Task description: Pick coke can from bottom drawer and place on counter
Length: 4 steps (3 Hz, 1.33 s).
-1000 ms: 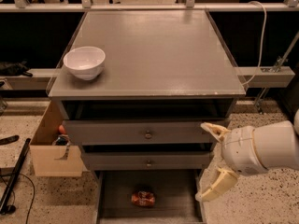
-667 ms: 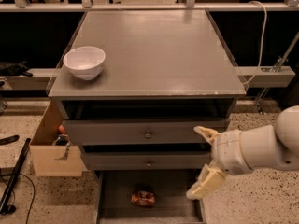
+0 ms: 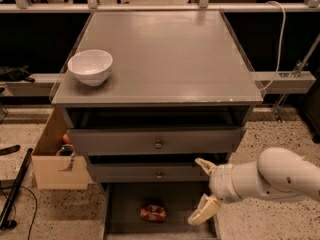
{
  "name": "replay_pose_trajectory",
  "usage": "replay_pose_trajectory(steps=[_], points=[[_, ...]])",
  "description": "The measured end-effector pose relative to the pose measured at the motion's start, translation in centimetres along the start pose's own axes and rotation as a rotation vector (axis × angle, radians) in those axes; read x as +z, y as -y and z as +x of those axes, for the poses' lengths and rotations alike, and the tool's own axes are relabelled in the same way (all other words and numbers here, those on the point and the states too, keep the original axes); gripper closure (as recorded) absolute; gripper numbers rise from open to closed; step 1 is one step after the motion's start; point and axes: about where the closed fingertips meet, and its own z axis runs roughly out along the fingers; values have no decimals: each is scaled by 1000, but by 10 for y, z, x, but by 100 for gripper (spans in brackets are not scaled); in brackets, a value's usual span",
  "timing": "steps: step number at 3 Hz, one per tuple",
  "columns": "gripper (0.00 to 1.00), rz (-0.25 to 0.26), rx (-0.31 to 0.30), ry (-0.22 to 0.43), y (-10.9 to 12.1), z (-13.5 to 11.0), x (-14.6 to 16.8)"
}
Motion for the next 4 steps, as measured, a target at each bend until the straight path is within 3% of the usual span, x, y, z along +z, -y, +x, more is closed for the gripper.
replay_pose_trajectory(steps=[1,2,4], points=[[0,-4,24,-4,-3,48,27],[0,-10,87,8,-7,86,46],[0,-34,101,22,-7,91,65]])
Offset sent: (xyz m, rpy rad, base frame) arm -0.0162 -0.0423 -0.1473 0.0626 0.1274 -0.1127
